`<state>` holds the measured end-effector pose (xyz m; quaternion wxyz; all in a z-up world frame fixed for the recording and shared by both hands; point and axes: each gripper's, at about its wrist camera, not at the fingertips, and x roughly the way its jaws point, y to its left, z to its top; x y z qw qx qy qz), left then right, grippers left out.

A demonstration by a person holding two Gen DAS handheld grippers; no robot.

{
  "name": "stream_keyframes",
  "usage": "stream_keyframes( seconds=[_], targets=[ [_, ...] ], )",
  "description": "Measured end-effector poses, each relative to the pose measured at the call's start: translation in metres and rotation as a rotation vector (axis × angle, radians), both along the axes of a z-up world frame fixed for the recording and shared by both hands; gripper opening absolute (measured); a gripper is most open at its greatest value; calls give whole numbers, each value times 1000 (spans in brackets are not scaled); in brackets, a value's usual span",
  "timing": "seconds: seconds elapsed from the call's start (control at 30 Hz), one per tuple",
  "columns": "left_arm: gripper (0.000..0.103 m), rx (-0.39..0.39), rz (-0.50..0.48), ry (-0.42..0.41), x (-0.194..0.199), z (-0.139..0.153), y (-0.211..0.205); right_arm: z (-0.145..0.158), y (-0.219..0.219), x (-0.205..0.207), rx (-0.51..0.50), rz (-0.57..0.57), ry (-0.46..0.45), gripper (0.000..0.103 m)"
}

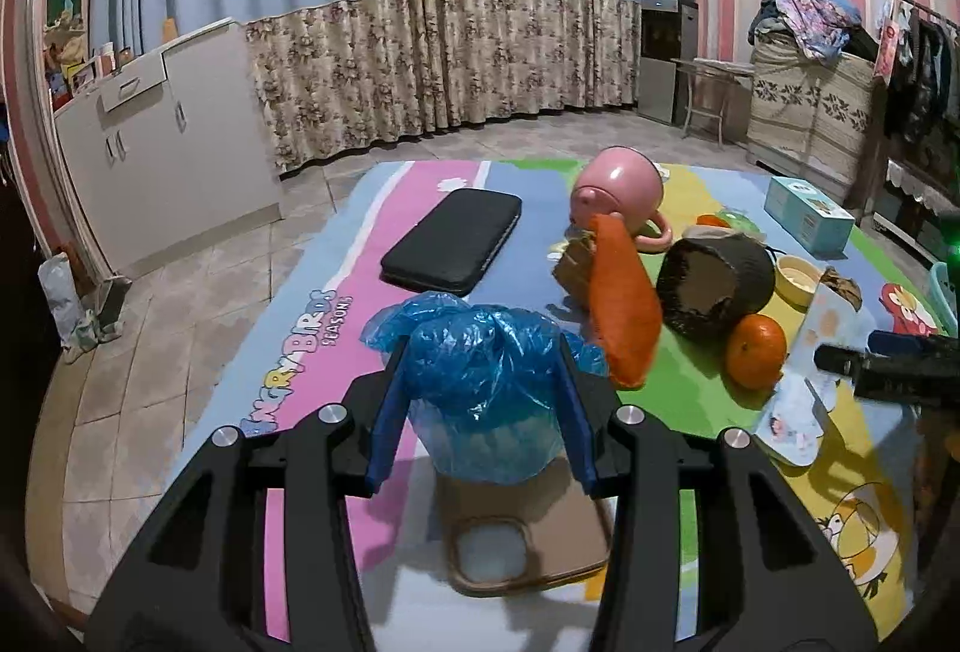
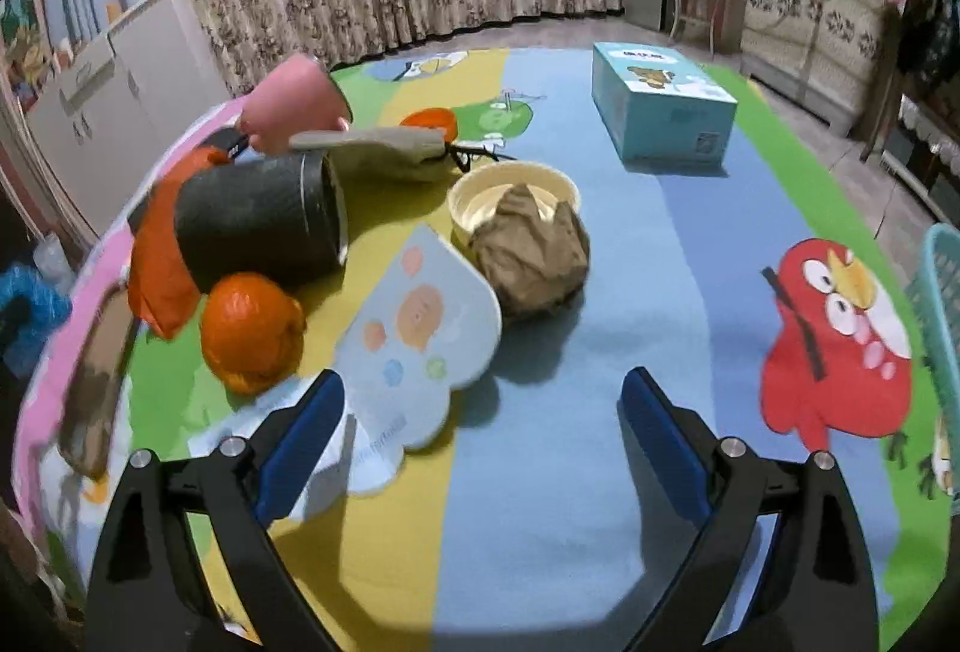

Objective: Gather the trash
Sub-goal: 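Grasp the blue plastic bag with the left gripper while the right grasps the white paper card, then carry the blue bag and white card with both grippers over the basket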

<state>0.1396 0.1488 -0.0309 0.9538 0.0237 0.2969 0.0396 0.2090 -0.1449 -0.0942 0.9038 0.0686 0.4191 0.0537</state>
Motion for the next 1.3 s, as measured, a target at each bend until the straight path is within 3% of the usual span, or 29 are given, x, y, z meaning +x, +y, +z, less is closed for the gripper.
stream_keyframes(
  seconds=[0.07, 0.13, 0.17, 0.23, 0.3, 0.53, 0.87, 1.3],
  targets=[
    [43, 2, 4, -4, 2, -1, 4, 2, 2, 6, 12, 9, 1, 86],
    [43, -3, 7, -2, 3, -1, 6, 0, 8, 11, 25, 35, 15, 53],
    [43, -7, 8, 1, 4, -1, 6, 0, 8, 12, 49, 50, 20, 47],
    [43, -8, 8, -2, 3, 1, 6, 1, 9, 11, 93, 83, 15, 24],
    [43, -5, 5, -8, 2, 2, 3, 7, 11, 5, 91, 97, -13, 15],
    [43, -9, -24, -45, -8, 21, -22, 45, -11, -29, 89, 103, -129, 5],
    [43, -33, -145, -97, -10, 52, -107, 107, -131, -85, 48, -91, -306, 3],
    [44, -82, -367, -80, 3, 50, -266, 104, -291, -122, 5, -387, -362, 3]
  ],
)
